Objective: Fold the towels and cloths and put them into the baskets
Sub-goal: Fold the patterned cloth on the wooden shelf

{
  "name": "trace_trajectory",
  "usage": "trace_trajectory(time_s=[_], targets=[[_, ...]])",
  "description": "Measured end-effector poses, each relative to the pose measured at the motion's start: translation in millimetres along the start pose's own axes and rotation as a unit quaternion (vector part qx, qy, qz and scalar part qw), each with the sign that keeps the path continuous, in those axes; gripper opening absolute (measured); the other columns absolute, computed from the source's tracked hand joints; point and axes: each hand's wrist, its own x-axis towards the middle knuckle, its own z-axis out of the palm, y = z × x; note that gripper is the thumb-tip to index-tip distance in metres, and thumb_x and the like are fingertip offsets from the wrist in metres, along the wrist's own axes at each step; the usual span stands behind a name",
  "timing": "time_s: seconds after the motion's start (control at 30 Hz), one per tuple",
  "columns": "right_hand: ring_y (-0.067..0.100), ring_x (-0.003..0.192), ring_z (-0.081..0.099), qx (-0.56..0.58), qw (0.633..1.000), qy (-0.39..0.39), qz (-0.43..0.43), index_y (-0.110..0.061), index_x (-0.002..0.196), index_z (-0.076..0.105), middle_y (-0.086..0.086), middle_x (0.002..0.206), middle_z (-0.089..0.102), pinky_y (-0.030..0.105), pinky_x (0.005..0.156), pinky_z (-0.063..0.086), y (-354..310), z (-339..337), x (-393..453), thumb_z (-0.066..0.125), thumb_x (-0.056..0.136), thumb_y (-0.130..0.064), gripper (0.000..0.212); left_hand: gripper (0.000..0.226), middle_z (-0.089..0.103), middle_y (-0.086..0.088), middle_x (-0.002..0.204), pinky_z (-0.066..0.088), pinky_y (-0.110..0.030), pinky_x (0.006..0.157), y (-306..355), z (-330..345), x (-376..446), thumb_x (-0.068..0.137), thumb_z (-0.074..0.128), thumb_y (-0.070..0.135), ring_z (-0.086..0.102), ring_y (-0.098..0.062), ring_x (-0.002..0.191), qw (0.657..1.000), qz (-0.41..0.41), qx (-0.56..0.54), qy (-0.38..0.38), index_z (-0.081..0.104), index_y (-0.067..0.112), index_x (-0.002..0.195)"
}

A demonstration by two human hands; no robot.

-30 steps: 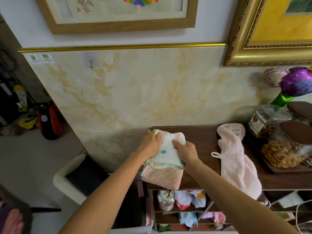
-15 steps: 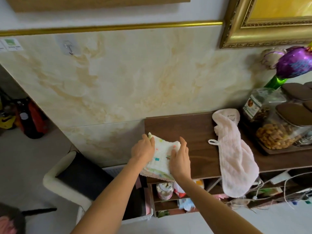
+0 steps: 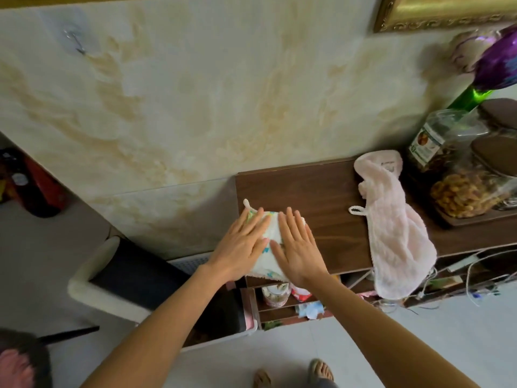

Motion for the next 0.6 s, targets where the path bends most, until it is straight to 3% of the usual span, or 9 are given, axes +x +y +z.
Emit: trace_trajectory(time_s=[0.1, 0.23, 0.3, 0.4, 0.5, 0.6], targets=[[0.022, 0.141, -0.030, -0.026, 1.000, -0.001, 0.018, -0.022, 0.151, -0.015, 0.004, 0.155, -0.028, 0.042, 0.120, -0.006, -5, 1, -5, 0.014, 0.101, -0.054, 0.066, 0.065, -0.023, 0.012, 0.157, 0.006, -0.040, 0.121, -2, 1, -8, 0.099, 0.019, 0.055, -0.024, -0.020, 0.145, 0.999, -0.017, -0.027, -0.043, -0.006, 0.030, 0.153], [0.034, 0.145, -0.016, 0.073, 0.991, 0.008, 0.114, -0.033, 0.150, -0.012, 0.004, 0.154, -0.032, 0.044, 0.118, -0.001, -21, 14, -23, 0.018, 0.100, -0.054, 0.062, 0.075, -0.030, 0.019, 0.154, 0.020, -0.047, 0.118, -7, 7, -8, 0.090, 0.013, 0.068, -0.017, -0.024, 0.147, 0.997, -0.006, -0.059, -0.048, -0.011, 0.035, 0.152], [0.032, 0.147, -0.005, 0.127, 0.985, 0.040, 0.109, -0.026, 0.153, -0.003, 0.003, 0.156, -0.028, 0.043, 0.120, 0.012, -25, 18, -17, 0.029, 0.103, -0.042, 0.061, 0.071, -0.029, 0.018, 0.154, 0.025, -0.049, 0.116, -7, 8, -3, 0.094, 0.018, 0.063, -0.015, -0.025, 0.147, 0.997, -0.021, -0.061, -0.050, -0.010, 0.033, 0.152], [0.030, 0.146, 0.016, 0.176, 0.978, 0.077, 0.087, -0.016, 0.152, 0.015, 0.003, 0.158, -0.018, 0.042, 0.113, 0.034, -23, 16, 0, 0.045, 0.100, -0.024, 0.060, 0.068, -0.023, 0.014, 0.157, 0.025, -0.047, 0.117, -1, 3, 1, 0.099, 0.027, 0.052, -0.012, -0.023, 0.148, 0.995, -0.042, -0.075, -0.043, -0.005, 0.028, 0.154], [0.030, 0.145, 0.021, 0.179, 0.979, 0.075, 0.060, -0.012, 0.150, 0.025, 0.006, 0.159, -0.013, 0.040, 0.113, 0.034, -16, 8, 23, 0.052, 0.097, -0.018, 0.060, 0.067, -0.018, 0.008, 0.160, 0.016, -0.042, 0.119, -3, -6, 12, 0.101, 0.034, 0.046, -0.008, -0.026, 0.147, 0.992, -0.072, -0.100, -0.010, 0.003, 0.022, 0.155], [0.029, 0.147, 0.008, 0.139, 0.987, 0.080, 0.013, -0.009, 0.150, 0.023, 0.009, 0.160, -0.013, 0.036, 0.118, 0.023, -10, -10, 60, 0.050, 0.098, -0.015, 0.059, 0.066, -0.015, 0.004, 0.161, 0.014, -0.040, 0.118, -9, -15, 40, 0.101, 0.037, 0.043, -0.007, -0.029, 0.147, 0.988, -0.103, -0.110, 0.047, 0.008, 0.018, 0.155]])
